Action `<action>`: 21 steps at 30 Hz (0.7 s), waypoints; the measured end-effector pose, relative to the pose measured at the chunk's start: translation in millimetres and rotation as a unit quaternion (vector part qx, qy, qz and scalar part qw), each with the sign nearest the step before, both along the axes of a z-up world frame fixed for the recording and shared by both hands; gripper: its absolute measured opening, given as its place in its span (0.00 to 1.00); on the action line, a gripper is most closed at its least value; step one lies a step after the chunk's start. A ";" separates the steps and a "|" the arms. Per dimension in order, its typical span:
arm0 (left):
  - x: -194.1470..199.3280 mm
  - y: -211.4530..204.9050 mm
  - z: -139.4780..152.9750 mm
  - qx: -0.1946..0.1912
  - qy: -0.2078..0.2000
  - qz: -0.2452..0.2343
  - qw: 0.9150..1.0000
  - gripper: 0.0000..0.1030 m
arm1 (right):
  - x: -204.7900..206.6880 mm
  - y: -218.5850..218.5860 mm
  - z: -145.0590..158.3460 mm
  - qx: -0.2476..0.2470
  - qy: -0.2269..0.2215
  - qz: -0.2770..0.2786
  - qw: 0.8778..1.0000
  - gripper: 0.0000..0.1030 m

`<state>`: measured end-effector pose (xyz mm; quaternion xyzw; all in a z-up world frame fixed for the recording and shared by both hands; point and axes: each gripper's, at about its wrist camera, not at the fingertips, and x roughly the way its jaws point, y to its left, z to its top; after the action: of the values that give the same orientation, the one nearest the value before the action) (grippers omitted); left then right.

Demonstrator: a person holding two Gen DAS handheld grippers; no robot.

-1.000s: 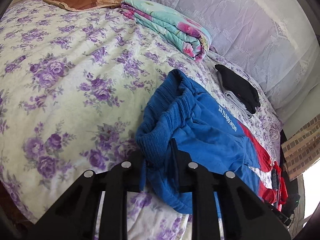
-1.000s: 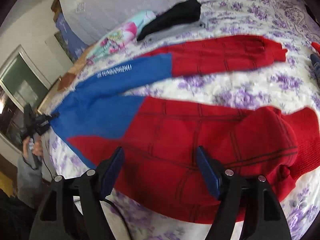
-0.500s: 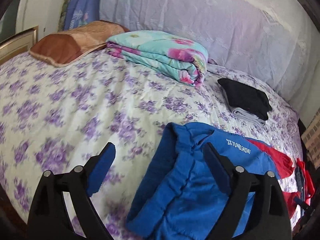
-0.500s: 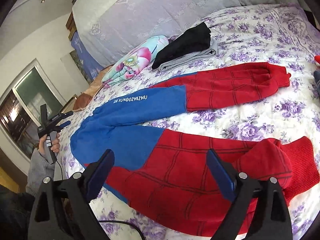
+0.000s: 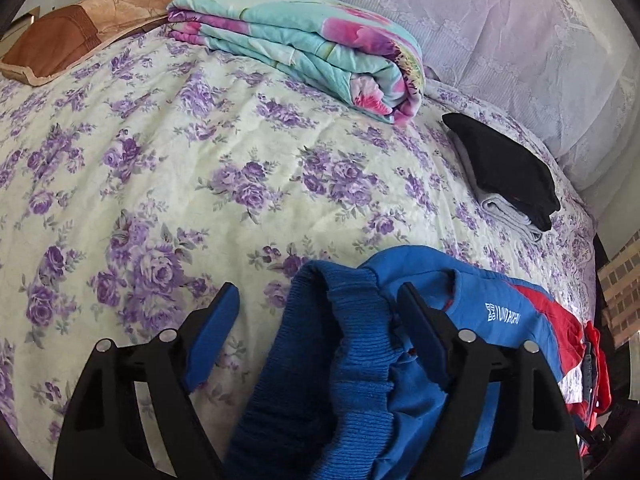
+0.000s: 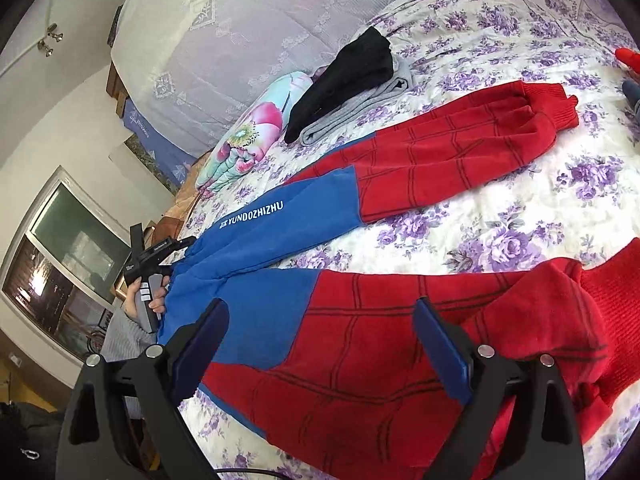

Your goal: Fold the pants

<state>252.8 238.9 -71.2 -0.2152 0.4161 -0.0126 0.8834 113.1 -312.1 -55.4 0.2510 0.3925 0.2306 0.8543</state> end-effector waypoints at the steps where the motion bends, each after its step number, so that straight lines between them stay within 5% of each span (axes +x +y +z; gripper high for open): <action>1: -1.2 1.3 0.5 -0.006 -0.009 -0.002 1.000 0.60 | 4.1 0.5 0.3 0.003 0.002 -0.001 1.000 0.91; 3: -1.2 1.6 -1.8 -0.019 -0.014 -0.013 1.000 0.41 | 13.1 2.4 3.3 0.004 -0.001 0.000 1.000 0.91; 7: -4.3 -4.9 1.4 -0.005 -0.037 -0.030 0.999 0.20 | 42.3 10.7 19.8 -0.030 -0.022 0.008 0.999 0.91; 15: -8.3 3.2 3.8 -0.028 -0.062 -0.030 0.997 0.15 | 132.4 47.1 50.5 -0.140 -0.089 0.114 0.980 0.83; 21: -7.2 0.0 3.6 -0.015 -0.064 -0.031 0.997 0.15 | 192.7 95.0 38.4 -0.243 -0.102 0.219 0.940 0.63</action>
<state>245.6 238.9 -67.6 -0.2141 0.3654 -0.0603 0.9039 305.8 -217.1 -17.0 -0.0810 0.3924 0.3339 0.8532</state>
